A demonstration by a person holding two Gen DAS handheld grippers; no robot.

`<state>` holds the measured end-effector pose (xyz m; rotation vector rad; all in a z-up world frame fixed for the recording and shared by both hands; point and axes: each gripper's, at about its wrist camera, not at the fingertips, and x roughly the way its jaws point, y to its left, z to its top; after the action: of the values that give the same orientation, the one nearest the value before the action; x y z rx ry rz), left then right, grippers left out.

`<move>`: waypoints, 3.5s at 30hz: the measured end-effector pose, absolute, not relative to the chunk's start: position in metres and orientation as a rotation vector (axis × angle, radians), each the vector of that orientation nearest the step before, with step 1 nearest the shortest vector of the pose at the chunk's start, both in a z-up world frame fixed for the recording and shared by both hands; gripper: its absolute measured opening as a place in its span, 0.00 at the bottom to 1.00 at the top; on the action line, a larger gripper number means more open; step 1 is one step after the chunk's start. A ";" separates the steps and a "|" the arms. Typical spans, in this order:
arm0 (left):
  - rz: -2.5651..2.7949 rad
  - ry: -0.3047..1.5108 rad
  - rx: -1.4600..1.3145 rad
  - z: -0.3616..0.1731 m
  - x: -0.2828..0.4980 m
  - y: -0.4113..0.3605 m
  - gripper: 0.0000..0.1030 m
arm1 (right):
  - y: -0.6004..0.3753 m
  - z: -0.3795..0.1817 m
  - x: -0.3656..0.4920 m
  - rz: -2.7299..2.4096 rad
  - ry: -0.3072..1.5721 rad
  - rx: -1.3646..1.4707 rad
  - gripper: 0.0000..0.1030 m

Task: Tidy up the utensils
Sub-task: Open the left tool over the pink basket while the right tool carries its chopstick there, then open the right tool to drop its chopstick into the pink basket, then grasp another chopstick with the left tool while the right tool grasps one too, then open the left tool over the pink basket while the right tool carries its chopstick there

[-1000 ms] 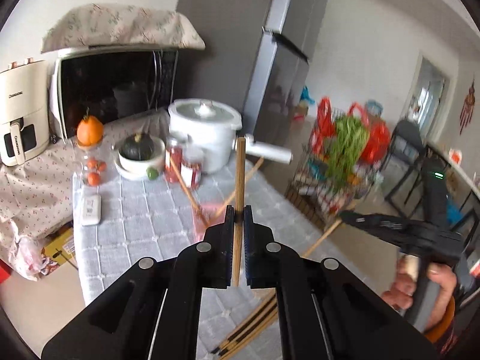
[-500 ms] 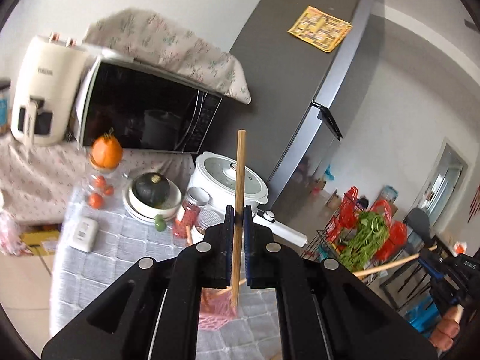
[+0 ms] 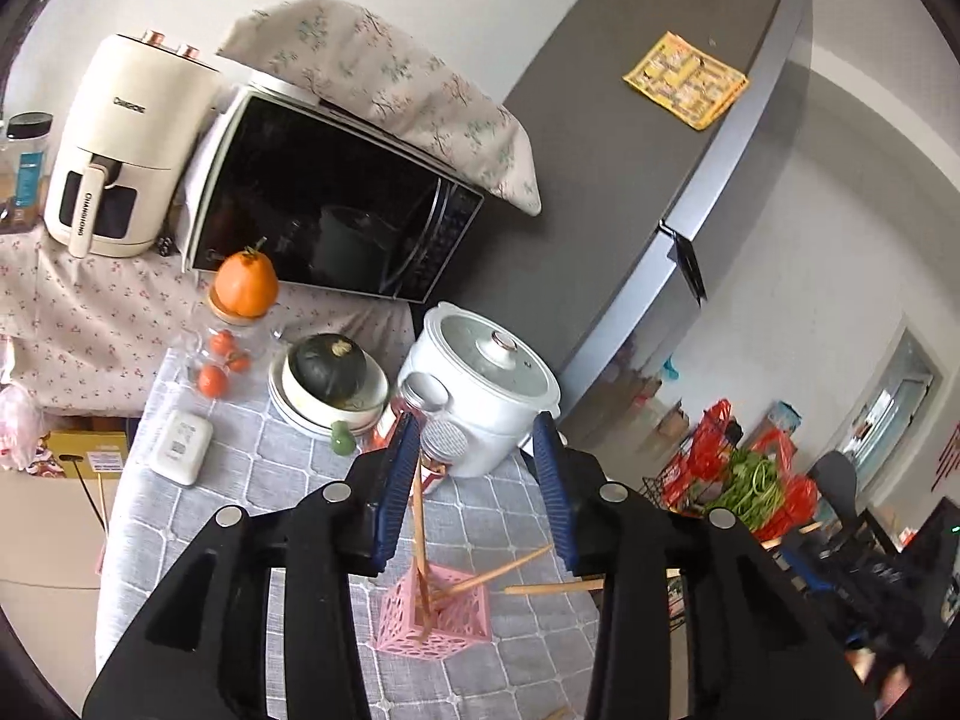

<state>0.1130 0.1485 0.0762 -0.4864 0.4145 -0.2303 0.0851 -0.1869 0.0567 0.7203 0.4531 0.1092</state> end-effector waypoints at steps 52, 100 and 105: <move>-0.490 1.267 0.293 -0.183 0.139 -0.122 0.38 | -0.306 -0.164 0.009 -0.192 1.102 1.003 0.90; -0.389 0.534 -0.162 0.083 0.027 0.135 0.06 | -0.170 -0.024 0.013 0.023 0.882 0.610 0.08; -0.380 0.508 -0.247 0.095 0.043 0.138 0.06 | -0.168 0.059 -0.013 0.125 0.735 0.560 0.08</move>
<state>0.0428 0.1385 0.0951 -0.2467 0.5083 -0.3802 -0.0126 -0.1682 0.0586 0.5597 0.7348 0.1252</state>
